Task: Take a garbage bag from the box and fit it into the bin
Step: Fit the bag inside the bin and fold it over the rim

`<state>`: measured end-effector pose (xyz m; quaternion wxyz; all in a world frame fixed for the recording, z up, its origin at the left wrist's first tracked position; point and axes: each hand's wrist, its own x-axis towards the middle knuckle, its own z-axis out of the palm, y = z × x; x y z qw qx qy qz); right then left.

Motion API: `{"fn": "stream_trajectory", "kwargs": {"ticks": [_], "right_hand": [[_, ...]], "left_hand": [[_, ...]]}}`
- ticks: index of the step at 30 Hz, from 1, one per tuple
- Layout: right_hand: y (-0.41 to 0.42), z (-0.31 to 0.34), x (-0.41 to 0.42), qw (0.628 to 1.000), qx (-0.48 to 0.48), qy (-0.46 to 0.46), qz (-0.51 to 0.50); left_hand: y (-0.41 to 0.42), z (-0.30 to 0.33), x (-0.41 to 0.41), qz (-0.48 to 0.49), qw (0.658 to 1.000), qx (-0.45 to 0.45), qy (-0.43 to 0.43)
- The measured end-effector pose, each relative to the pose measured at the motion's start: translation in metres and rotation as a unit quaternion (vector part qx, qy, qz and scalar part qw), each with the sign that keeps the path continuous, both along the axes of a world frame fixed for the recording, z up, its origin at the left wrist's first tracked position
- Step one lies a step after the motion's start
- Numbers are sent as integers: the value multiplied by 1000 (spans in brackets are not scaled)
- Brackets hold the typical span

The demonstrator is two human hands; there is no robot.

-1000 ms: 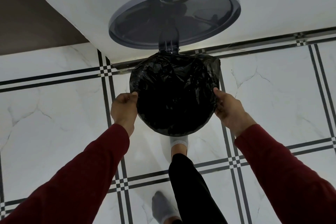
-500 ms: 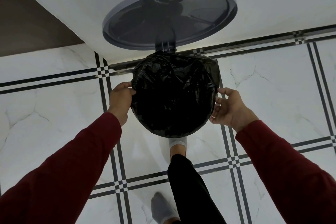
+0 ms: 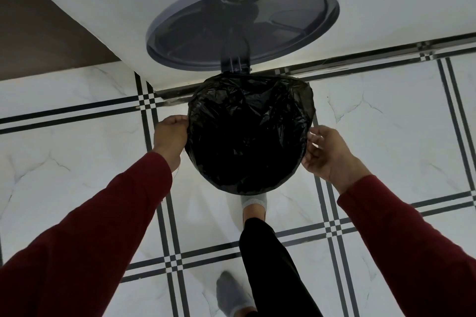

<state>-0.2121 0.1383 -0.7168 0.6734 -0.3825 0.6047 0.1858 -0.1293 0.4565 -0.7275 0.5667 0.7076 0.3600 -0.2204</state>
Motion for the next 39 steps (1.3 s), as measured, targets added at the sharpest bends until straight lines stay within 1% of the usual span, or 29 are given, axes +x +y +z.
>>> {"fn": "stream_trajectory", "kwargs": {"ticks": [2,4,7,11,16,19,20,22,23,24,27,29,30,32,35,39], "right_hand": [[1,2,1,999,28,-15,-11],[0,2,2,999,45,-10,1],[-1,0,3,998,54,18,35],[1,-4,1,998,58,-3,25],[-1,-5,-1,998,57,-21,27],[-2,-3,2,997,46,2,57],[-2,-2,2,996,41,14,74],[-1,-1,5,995,38,28,89],[-1,-1,5,995,37,31,89],[-1,-2,6,995,37,33,89],[-1,-2,5,994,40,32,95],[-3,-5,3,994,33,33,94],[-3,-5,2,995,32,34,92],[-4,-5,2,995,34,40,86],[-5,-2,2,994,53,40,83],[-8,1,-1,995,85,22,56]], "left_hand": [[-2,-1,3,-4,1000,-4,5],[-2,-1,6,-23,1000,-3,4],[-1,1,10,-50,999,2,-2],[-3,3,15,-68,998,11,1],[3,6,18,-62,996,-53,46],[6,6,20,-46,997,-47,49],[6,6,20,-60,996,-46,54],[5,3,23,-88,995,-8,55],[4,3,24,-82,995,16,55],[3,4,25,-65,996,18,63],[-3,10,26,-55,993,-40,95],[-5,8,25,-82,993,-19,78],[-5,6,25,-86,994,3,65],[-7,4,26,-87,995,16,54],[-9,3,33,-103,993,9,64],[-8,3,38,-88,992,-27,81]]}}
